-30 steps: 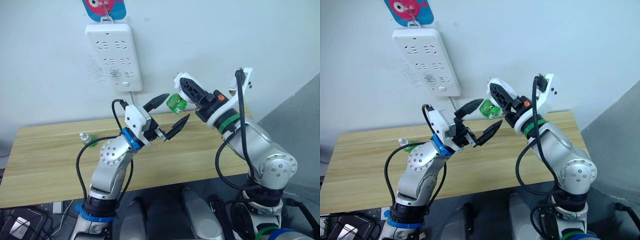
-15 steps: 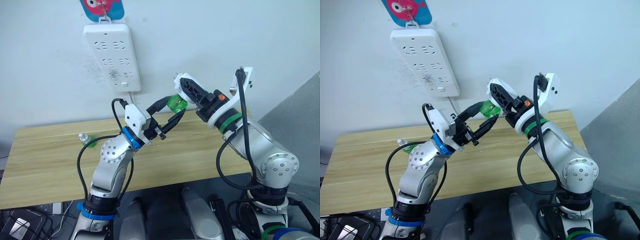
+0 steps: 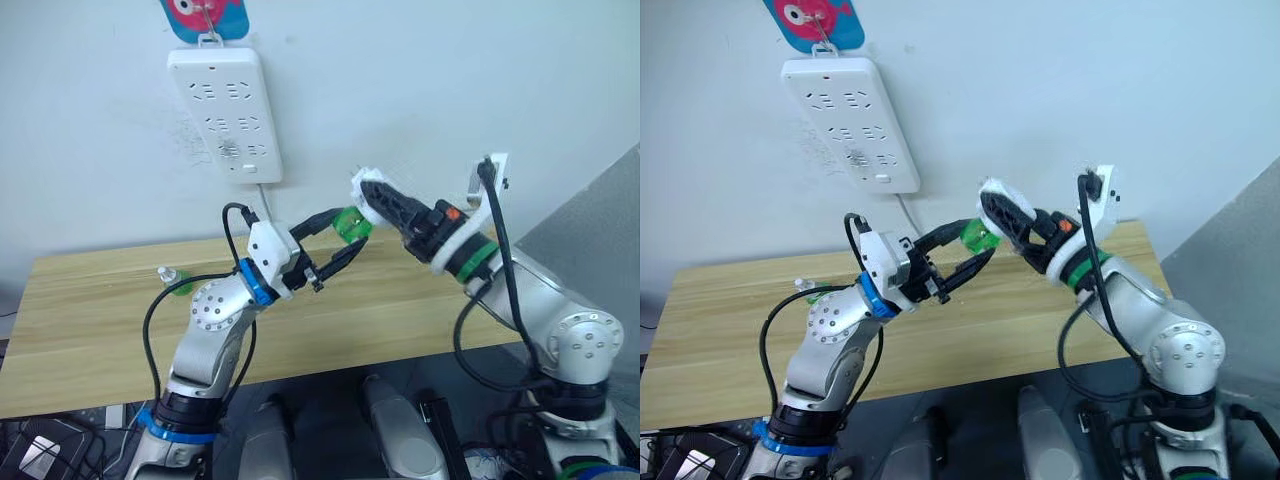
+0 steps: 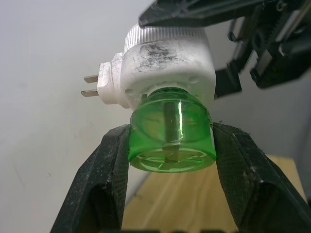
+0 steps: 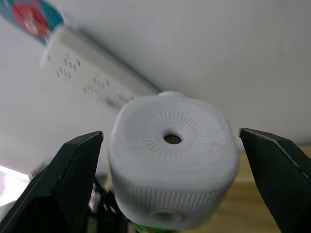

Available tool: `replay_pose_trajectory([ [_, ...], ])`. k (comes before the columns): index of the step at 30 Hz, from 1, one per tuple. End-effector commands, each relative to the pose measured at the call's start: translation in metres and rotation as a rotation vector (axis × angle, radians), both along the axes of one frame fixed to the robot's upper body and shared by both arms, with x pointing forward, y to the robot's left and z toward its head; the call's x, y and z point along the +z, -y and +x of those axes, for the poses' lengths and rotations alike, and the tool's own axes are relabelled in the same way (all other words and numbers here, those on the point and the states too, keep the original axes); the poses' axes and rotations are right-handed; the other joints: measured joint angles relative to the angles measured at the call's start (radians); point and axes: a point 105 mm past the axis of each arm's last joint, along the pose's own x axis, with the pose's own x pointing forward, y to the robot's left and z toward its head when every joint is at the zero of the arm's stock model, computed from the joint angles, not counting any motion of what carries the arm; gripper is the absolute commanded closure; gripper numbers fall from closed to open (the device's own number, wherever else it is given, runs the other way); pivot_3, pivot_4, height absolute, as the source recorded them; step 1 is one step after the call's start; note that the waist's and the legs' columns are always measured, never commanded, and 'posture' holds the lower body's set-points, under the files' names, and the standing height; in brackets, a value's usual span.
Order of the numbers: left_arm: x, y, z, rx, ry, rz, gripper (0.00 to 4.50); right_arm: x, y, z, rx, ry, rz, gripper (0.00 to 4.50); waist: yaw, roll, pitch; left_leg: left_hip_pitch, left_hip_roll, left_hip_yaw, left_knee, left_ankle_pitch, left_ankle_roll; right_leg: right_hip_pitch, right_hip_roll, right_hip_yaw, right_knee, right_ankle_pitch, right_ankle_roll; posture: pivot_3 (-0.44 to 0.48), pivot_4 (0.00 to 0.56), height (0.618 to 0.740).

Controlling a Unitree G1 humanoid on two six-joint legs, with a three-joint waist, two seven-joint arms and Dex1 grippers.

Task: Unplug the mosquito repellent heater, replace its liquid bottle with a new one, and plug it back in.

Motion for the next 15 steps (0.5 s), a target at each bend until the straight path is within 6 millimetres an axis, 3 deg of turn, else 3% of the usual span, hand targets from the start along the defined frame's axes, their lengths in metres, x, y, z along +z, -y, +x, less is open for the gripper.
replay_pose_trajectory([
  [1,0.002,-0.001,-0.018,-0.093,0.085,0.067,2.26,-0.005,0.001,-0.020,0.207,-0.049,0.010,0.00,0.001,0.000,0.000,0.000,0.000,0.001,0.000,0.000,0.000,0.000,0.000,0.001,0.000,0.000,0.000,-0.244,0.316,0.740],
  [15,-0.019,-0.004,-0.050,-0.276,0.150,0.265,2.26,-0.033,-0.011,-0.051,0.604,-0.226,-0.005,0.00,0.010,-0.001,0.000,0.001,0.000,0.004,0.000,0.000,0.000,0.000,0.000,0.004,-0.001,0.000,0.000,-0.204,0.331,0.740],
])
